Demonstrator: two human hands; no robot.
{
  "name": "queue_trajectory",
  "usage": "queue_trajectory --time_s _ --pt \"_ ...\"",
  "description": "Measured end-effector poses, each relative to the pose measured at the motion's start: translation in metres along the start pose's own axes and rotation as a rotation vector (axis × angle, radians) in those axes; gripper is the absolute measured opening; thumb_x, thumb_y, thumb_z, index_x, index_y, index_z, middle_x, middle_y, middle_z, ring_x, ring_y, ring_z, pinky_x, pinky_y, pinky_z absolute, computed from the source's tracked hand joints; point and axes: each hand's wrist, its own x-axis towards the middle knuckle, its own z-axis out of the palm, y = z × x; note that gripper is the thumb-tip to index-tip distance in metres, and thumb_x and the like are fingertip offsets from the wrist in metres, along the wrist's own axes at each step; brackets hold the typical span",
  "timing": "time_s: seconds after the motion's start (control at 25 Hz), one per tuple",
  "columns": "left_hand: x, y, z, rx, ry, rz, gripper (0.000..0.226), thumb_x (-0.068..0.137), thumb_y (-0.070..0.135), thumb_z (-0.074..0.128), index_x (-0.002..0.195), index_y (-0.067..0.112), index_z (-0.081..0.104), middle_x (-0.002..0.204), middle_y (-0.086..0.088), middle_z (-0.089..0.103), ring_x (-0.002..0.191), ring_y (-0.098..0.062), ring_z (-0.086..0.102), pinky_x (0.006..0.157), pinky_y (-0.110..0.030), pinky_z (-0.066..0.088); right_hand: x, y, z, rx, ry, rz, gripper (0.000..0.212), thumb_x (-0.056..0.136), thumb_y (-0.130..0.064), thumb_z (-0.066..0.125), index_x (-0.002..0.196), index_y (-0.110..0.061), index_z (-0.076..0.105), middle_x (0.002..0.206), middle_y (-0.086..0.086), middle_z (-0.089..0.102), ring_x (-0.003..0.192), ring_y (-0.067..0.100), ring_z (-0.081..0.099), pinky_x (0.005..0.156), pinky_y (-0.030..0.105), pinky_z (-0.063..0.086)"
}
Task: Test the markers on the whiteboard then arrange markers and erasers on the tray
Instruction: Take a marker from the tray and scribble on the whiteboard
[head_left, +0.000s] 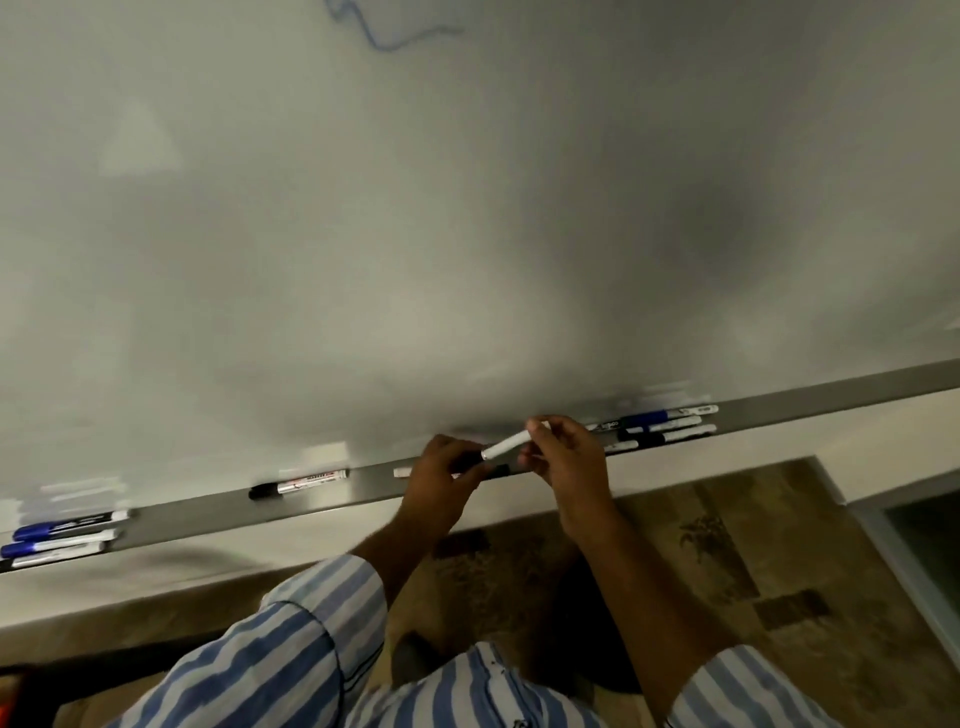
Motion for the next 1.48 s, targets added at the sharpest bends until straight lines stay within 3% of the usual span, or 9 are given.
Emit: queue_trajectory --time_s 0.16,0.44,0.64,0.76,0.96,1.08,1.28,1.4,1.48 --pt "-0.009 0.037 0.014 0.064 -0.097 0.150 0.020 0.106 0.015 0.059 0.117 0.030 0.068 0.112 0.002 0.067 0.098 -0.017 0.068 0.078 -0.025 0.057 -0.009 -0.025 -0.010 -0.228 -0.180 -0.016 0.005 0.099 -0.020 0.074 0.102 -0.017 0.074 0.094 0.009 0.077 0.080 0.019 0.074 0.068 0.027 0.063" --pt "-0.029 0.068 0.032 0.236 -0.118 0.305 0.026 0.108 0.034 0.050 0.124 0.020 0.066 0.105 0.002 0.075 0.096 -0.014 0.070 0.086 -0.034 0.053 -0.017 -0.039 -0.049 -0.181 -0.273 -0.022 0.016 0.102 -0.018 0.071 0.103 -0.003 0.075 0.077 0.011 0.075 0.067 0.017 0.069 0.062 0.028 0.060" --pt "-0.059 0.068 0.051 0.340 0.038 0.278 0.030 0.107 0.050 0.047 0.125 0.033 0.063 0.097 0.007 0.073 0.088 -0.014 0.067 0.076 -0.036 0.051 -0.022 -0.030 -0.072 -0.128 -0.443 -0.054 0.013 0.103 -0.017 0.068 0.108 -0.006 0.071 0.097 0.025 0.076 0.081 0.025 0.072 0.073 0.035 0.062" --pt "-0.072 0.071 0.053 0.331 0.130 0.265 0.022 0.106 0.049 0.053 0.112 0.031 0.065 0.076 0.010 0.063 0.071 -0.009 0.060 0.067 -0.037 0.048 -0.029 -0.034 -0.074 -0.167 -0.493 -0.109 0.013 0.104 -0.020 0.067 0.110 -0.010 0.071 0.093 0.014 0.079 0.080 0.023 0.073 0.073 0.036 0.063" --pt "-0.075 0.083 0.030 0.149 0.278 0.243 0.013 0.102 0.041 0.067 0.103 0.029 0.061 0.066 0.007 0.056 0.059 -0.008 0.051 0.057 -0.026 0.041 -0.044 -0.064 -0.061 -0.009 -0.505 -0.115 0.018 0.107 -0.025 0.061 0.114 -0.009 0.067 0.078 0.010 0.069 0.066 0.023 0.063 0.058 0.031 0.054" --pt "-0.075 0.094 0.006 0.024 0.341 0.282 0.011 0.105 0.015 0.061 0.112 0.024 0.059 0.070 0.007 0.054 0.061 -0.007 0.049 0.061 -0.016 0.042 -0.049 -0.090 -0.048 0.047 -0.532 -0.167 0.014 0.107 -0.024 0.060 0.112 -0.014 0.068 0.086 0.013 0.069 0.075 0.023 0.065 0.062 0.033 0.054" --pt "-0.069 0.120 -0.069 0.076 0.460 0.455 0.029 0.095 0.002 0.042 0.107 0.020 0.061 0.094 0.002 0.063 0.085 -0.018 0.060 0.078 -0.035 0.053 -0.073 -0.132 0.007 0.126 -0.542 -0.286 0.024 0.108 -0.019 0.053 0.093 -0.018 0.072 0.087 0.012 0.065 0.079 0.025 0.060 0.060 0.031 0.044" --pt "-0.068 0.149 -0.120 0.089 0.530 0.543 0.034 0.103 -0.006 0.040 0.112 0.018 0.064 0.107 0.003 0.066 0.098 -0.021 0.067 0.081 -0.041 0.061 -0.089 -0.149 0.041 0.148 -0.581 -0.385 0.025 0.110 -0.015 0.049 0.115 -0.016 0.073 0.095 0.014 0.071 0.084 0.025 0.066 0.062 0.031 0.050" --pt "-0.071 0.171 -0.155 0.123 0.600 0.617 0.032 0.106 -0.005 0.043 0.116 0.017 0.064 0.109 0.005 0.066 0.092 -0.020 0.068 0.077 -0.036 0.060 -0.103 -0.163 0.064 0.155 -0.571 -0.477 0.028 0.110 -0.013 0.048 0.126 -0.013 0.071 0.106 0.015 0.077 0.092 0.027 0.071 0.067 0.034 0.057"
